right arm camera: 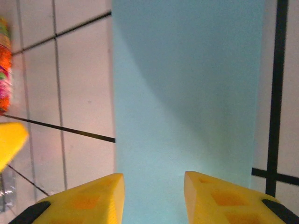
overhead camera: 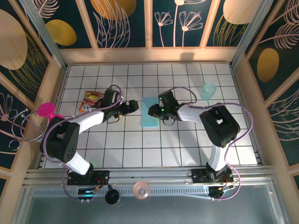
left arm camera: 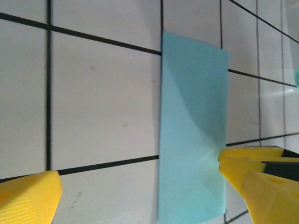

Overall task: Fold a paper plane with a square sheet of paper (pick it up from the middle)
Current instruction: Move the paper to the center of the table, then third fold the triangle at the center of the table.

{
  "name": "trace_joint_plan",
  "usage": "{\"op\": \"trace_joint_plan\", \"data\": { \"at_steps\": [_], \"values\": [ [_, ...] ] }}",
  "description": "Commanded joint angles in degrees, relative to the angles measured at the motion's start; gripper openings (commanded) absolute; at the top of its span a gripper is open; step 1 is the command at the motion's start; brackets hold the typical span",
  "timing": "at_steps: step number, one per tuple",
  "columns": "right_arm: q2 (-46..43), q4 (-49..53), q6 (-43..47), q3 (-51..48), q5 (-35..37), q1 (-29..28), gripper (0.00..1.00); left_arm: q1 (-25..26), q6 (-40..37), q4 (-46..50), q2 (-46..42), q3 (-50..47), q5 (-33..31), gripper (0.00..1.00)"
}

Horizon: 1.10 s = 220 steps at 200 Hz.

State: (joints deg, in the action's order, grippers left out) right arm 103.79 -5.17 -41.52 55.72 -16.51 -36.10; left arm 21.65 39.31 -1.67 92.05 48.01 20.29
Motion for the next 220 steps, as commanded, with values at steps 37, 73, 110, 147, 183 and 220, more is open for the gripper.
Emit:
{"op": "trace_joint_plan", "data": {
  "at_steps": [37, 73, 110, 147, 183, 220],
  "values": [
    [-3.1, -9.0, -11.5, -5.7, 3.4, 0.9, 0.38, 1.8, 4.5, -3.4, 0.8, -1.6, 7.7, 0.9],
    [-0.6, -9.5, -12.1, -6.4, 1.6, 1.1, 0.37, 5.0, 5.7, -1.3, 2.6, -0.5, 6.6, 0.84],
    [1.8, -9.0, -12.4, -6.7, 1.0, 1.3, 0.37, 7.8, 7.4, 2.0, 5.6, 1.4, 5.9, 0.73],
    [3.5, -7.2, -13.1, -7.4, 1.0, 1.3, 0.36, 8.0, 8.7, 2.7, 7.5, 1.1, 5.9, 0.57],
    [4.0, -7.5, -13.3, -8.4, 0.6, 1.3, 0.35, 8.1, 8.9, 2.6, 8.9, 1.7, 6.9, 0.46],
    [4.0, -7.7, -13.4, -8.7, 0.6, 1.3, 0.35, 8.1, 7.2, 3.4, 10.7, 3.8, 9.2, 0.4]
  ]
}}
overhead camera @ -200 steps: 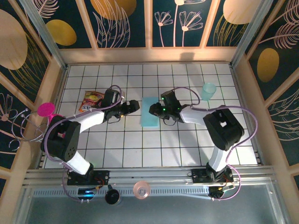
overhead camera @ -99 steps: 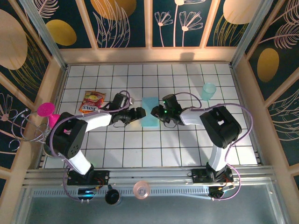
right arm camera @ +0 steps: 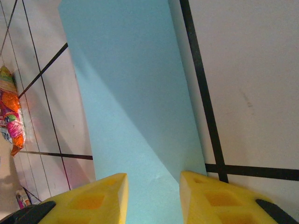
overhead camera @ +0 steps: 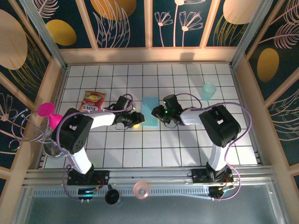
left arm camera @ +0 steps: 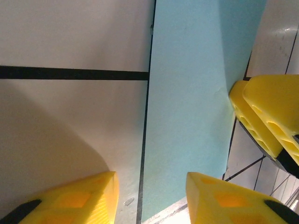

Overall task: Fold a paper plane with a square sheet of paper (pick it up from the middle)
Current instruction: Third fold the triangle at the center of the table.

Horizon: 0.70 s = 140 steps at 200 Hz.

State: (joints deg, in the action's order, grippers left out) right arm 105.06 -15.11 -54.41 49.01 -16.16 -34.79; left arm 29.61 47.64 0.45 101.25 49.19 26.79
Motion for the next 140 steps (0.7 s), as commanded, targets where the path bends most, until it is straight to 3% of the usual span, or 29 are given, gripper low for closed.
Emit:
{"op": "trace_joint_plan", "data": {
  "at_steps": [1, 77, 140],
  "values": [
    [2.7, 2.3, -0.6, -1.9, 0.2, 0.0, 0.35, 0.1, -1.2, 1.2, 1.6, 2.7, 2.8, 0.4],
    [1.8, 2.2, -0.6, -2.9, 1.2, 0.0, 0.34, -0.6, -3.0, 2.3, 4.5, 8.9, 2.7, 0.34],
    [1.4, 0.7, -0.8, -3.4, 1.1, 0.0, 0.33, -3.1, 2.3, -4.7, 6.3, 7.0, 7.4, 0.25]
  ]
}}
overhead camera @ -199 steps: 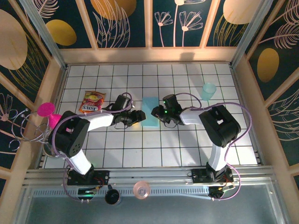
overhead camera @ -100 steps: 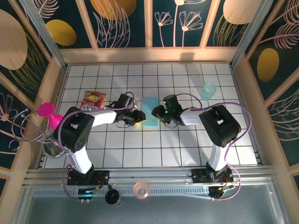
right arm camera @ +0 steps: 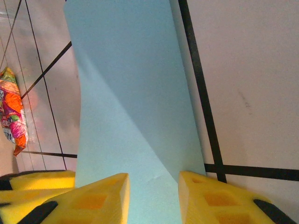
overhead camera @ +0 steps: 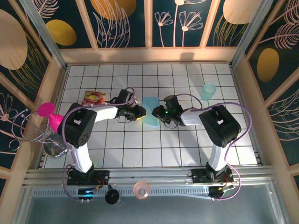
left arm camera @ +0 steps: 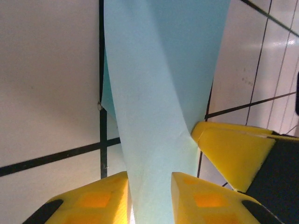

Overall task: Fold a paper plane with a square sheet of paper (pick it up from the middle)
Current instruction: Third fold the triangle at the center of the table.

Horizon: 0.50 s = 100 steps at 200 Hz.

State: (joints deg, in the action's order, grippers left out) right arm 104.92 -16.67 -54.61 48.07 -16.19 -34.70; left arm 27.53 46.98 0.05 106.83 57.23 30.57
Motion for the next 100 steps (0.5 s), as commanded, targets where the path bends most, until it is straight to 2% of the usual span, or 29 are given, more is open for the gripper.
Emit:
{"op": "trace_joint_plan", "data": {
  "at_steps": [1, 69, 100],
  "values": [
    [1.5, 2.2, -0.6, -2.5, 1.1, -0.2, 0.33, -1.0, 3.0, -4.4, 0.7, -1.0, 3.7, 0.25],
    [0.6, -0.1, -0.9, -3.0, 0.8, -0.2, 0.34, -2.2, 5.1, -7.5, 1.6, -3.1, 5.5, 0.18],
    [-0.9, -1.8, 0.2, -2.5, 0.9, -0.2, 0.35, -2.2, 5.3, -7.6, 1.8, -3.1, 5.7, 0.1]
  ]
}}
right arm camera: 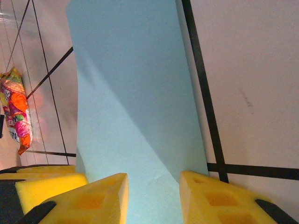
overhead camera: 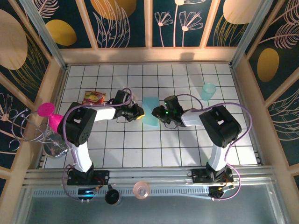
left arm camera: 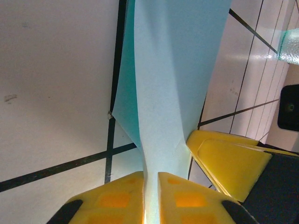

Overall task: Fold a paper plane with a square sheet of paper (pick it up from the middle)
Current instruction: Third fold the triangle at the center of the table.

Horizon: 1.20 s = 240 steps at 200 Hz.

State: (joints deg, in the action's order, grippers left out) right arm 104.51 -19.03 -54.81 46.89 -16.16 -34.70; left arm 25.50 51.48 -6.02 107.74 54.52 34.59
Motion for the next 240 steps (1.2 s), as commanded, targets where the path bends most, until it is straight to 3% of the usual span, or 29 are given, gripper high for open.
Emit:
{"op": "trace_joint_plan", "data": {
  "at_steps": [1, 40, 94, 134, 148, 172, 240],
  "values": [
    [-0.5, 0.6, 0.4, -1.2, 0.9, -0.2, 0.35, -0.2, 0.9, -1.5, 0.8, -0.4, 1.6, 0.1],
    [-7.6, -1.0, 7.4, -1.1, 5.8, -0.2, 0.38, -0.2, 1.5, -1.9, -1.2, -0.8, 0.6, 0.06],
    [-14.4, -6.2, 28.3, -5.5, 12.4, -3.4, 0.69, -0.2, 5.8, -5.4, -3.9, -2.4, 0.9, 0.05],
    [-14.9, -7.5, 42.0, -6.2, 18.1, -7.9, 0.71, -0.3, 7.2, -5.7, -4.2, -2.5, 1.2, 0.06],
    [-14.4, -7.0, 47.2, -6.1, 16.1, -9.5, 0.72, -0.2, 7.4, -5.7, -4.3, -2.6, 1.2, 0.06],
    [-13.0, -6.5, 52.1, -5.7, 13.7, -11.7, 0.76, -0.2, 7.0, -5.2, -3.9, -2.1, 0.8, 0.06],
    [-7.6, -10.5, 61.6, -6.7, 22.0, -15.8, 0.79, -0.2, 6.5, -4.0, -3.5, -1.4, 0.8, 0.07]
  ]
}}
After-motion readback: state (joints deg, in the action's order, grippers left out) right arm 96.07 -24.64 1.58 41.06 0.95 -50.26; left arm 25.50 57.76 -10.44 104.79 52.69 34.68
